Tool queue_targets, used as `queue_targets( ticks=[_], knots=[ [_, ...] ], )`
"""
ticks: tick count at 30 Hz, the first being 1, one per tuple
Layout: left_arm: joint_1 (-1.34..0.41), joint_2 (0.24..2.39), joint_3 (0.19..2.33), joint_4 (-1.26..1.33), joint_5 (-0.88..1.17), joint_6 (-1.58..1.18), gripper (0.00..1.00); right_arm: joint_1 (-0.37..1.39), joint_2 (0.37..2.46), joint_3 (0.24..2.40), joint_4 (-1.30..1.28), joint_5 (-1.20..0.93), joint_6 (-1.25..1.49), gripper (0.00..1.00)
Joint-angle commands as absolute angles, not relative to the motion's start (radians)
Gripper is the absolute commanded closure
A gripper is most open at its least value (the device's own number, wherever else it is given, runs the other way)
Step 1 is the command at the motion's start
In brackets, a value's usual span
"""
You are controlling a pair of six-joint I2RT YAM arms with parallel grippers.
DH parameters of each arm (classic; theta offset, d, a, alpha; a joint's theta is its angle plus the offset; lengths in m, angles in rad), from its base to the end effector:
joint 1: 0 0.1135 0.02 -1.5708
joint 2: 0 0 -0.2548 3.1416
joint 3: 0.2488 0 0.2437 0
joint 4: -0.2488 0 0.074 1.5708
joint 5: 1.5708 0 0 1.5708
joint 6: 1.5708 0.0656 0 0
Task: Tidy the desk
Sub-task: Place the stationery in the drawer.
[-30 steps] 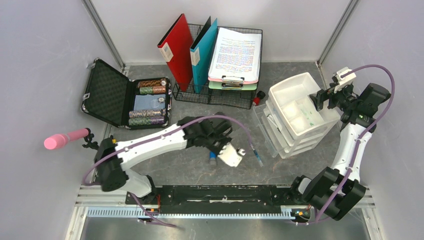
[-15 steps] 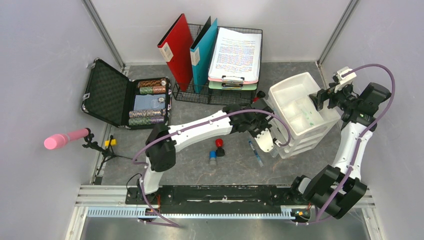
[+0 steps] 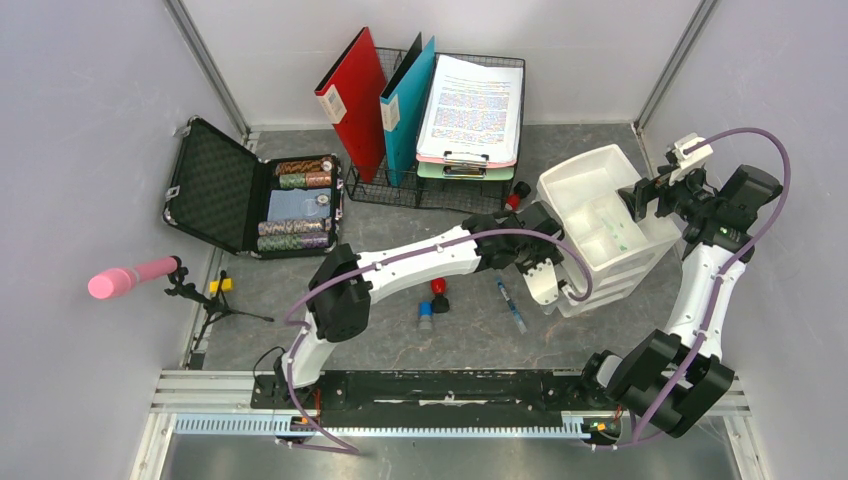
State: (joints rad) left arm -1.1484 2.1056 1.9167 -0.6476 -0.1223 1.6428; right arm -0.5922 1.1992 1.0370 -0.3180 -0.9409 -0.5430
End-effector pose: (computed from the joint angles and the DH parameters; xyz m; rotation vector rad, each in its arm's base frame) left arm 0.2067 -0.4403 0.2440 2.3853 0.4804 0.3733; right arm 0.2538 -0.1068 0.3200 -0.5018 1.7809 0.1815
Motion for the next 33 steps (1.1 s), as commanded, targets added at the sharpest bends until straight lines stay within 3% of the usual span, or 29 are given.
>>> queue_targets(
  ticks=[1,14,22,33],
  knots=[
    [-1.156,2.076,1.965,-0.58,-0.136,1.59,0.48,-0.563,1.301,0.916,-0.614,-0.871,-0.675,0.02],
    [-1.159,1.818,1.802,-0.739,-0.017,1.162,0.18,-0.562,1.291,0.917,-0.618,-0.878,-0.678,0.02],
    [-1.159,1.796,1.617,-0.785,0.225,1.118,0.23,-0.563,1.29,0.916,-0.618,-0.879,-0.676,0.02],
    [-1.158,1.986,1.665,-0.786,0.305,1.175,0.3,-0.563,1.3,0.915,-0.616,-0.873,-0.679,0.02]
  ],
)
